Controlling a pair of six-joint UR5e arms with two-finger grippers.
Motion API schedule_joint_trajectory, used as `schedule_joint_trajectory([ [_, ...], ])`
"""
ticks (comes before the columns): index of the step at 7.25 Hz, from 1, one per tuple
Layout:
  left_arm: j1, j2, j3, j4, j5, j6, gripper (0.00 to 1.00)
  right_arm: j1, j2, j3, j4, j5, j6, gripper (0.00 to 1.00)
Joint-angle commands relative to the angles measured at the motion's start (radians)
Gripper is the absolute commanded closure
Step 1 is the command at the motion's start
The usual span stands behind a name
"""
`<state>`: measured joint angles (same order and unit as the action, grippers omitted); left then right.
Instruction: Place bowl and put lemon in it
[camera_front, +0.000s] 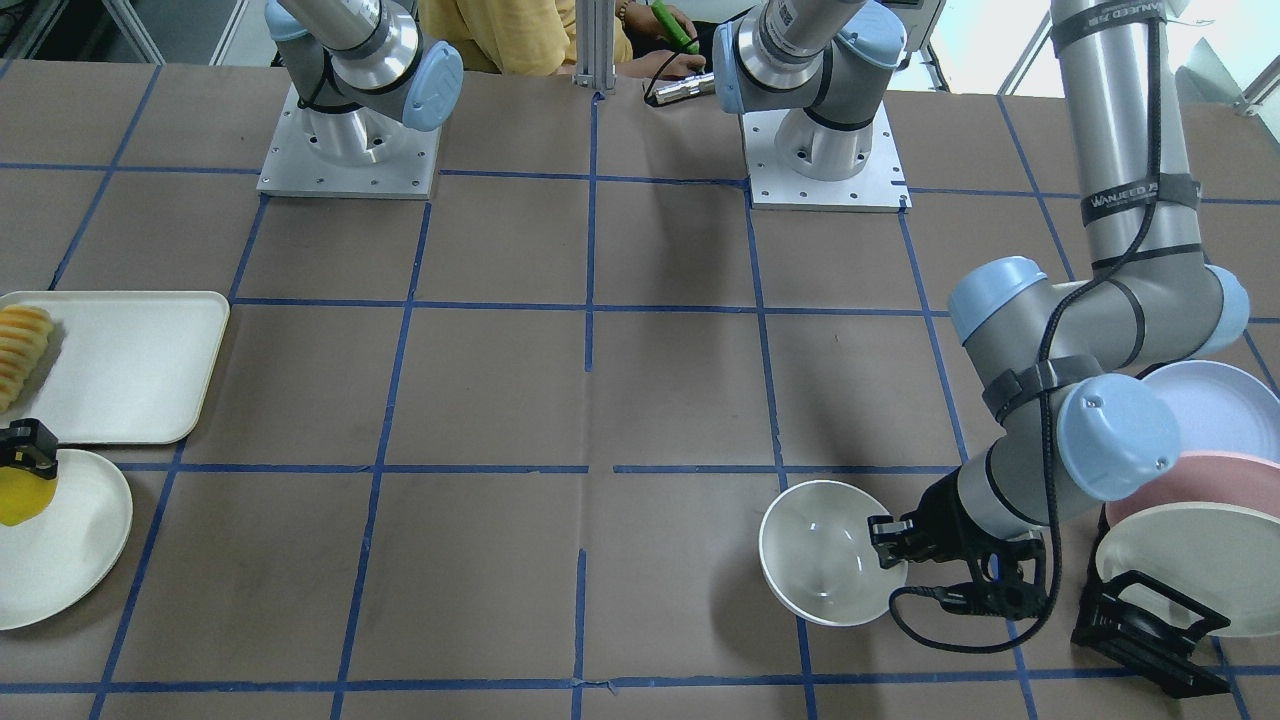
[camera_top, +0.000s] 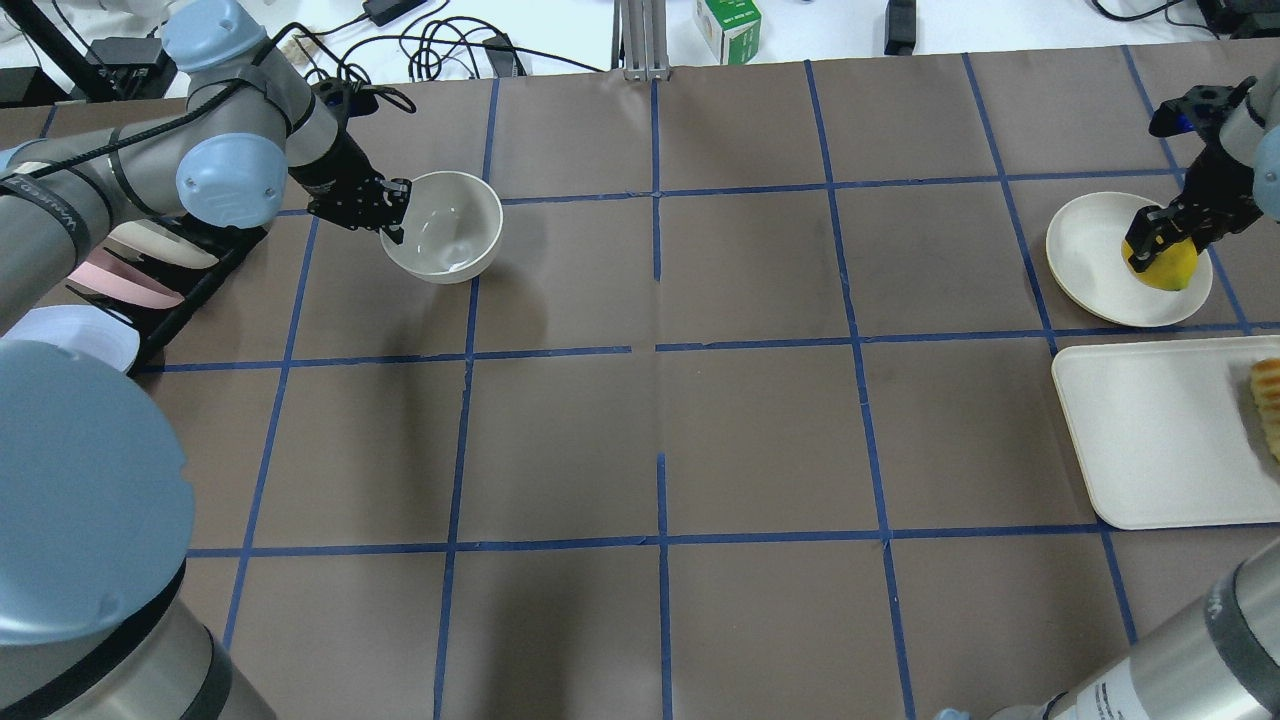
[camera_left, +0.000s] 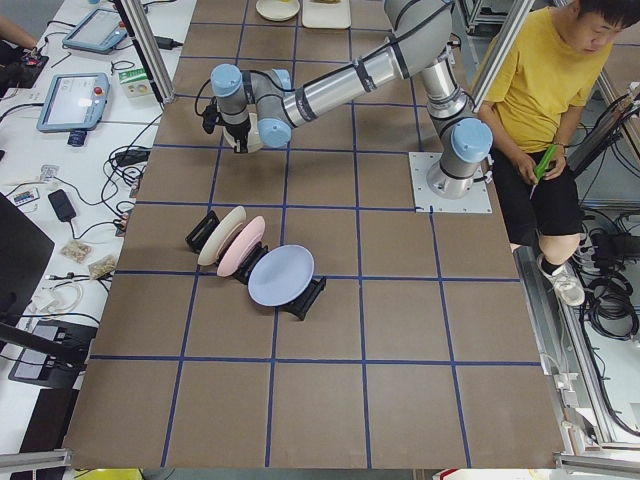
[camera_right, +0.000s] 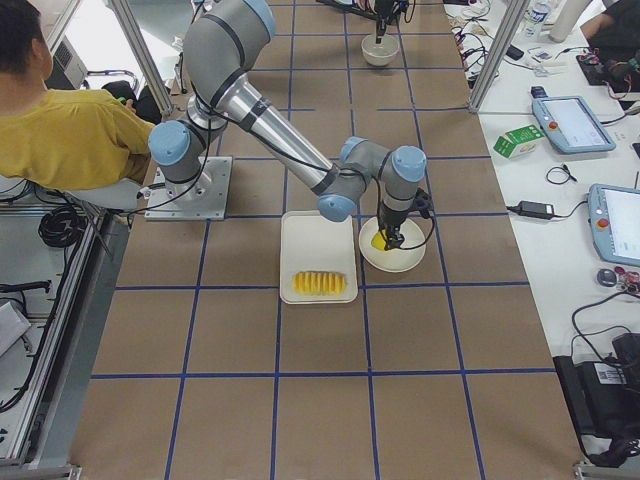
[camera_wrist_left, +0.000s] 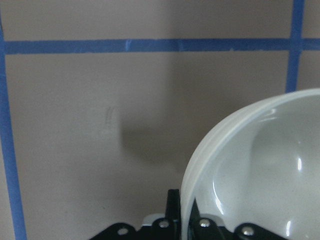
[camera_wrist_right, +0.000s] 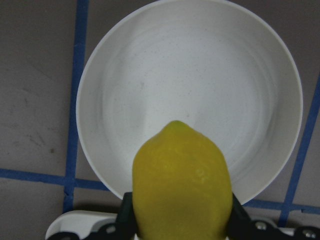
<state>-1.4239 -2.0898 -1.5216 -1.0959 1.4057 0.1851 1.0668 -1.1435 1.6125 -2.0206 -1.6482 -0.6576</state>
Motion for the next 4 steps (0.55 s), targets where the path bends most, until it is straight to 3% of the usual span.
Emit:
schedule_joint_trajectory([
  [1, -0.177, 0.081, -0.089, 0.014, -0.047, -0.153, 1.00, 0.045, -0.062, -0.002, 0.100, 0.034, 0.058, 1.00],
  [3, -0.320, 0.083, -0.152, 0.146, -0.041, -0.426, 1.00, 0.091, -0.126, 0.000, 0.204, 0.041, 0.171, 1.00],
  [4, -0.360, 0.085, -0.167, 0.152, -0.025, -0.456, 1.00, 0.144, -0.142, 0.001, 0.209, 0.038, 0.237, 1.00],
])
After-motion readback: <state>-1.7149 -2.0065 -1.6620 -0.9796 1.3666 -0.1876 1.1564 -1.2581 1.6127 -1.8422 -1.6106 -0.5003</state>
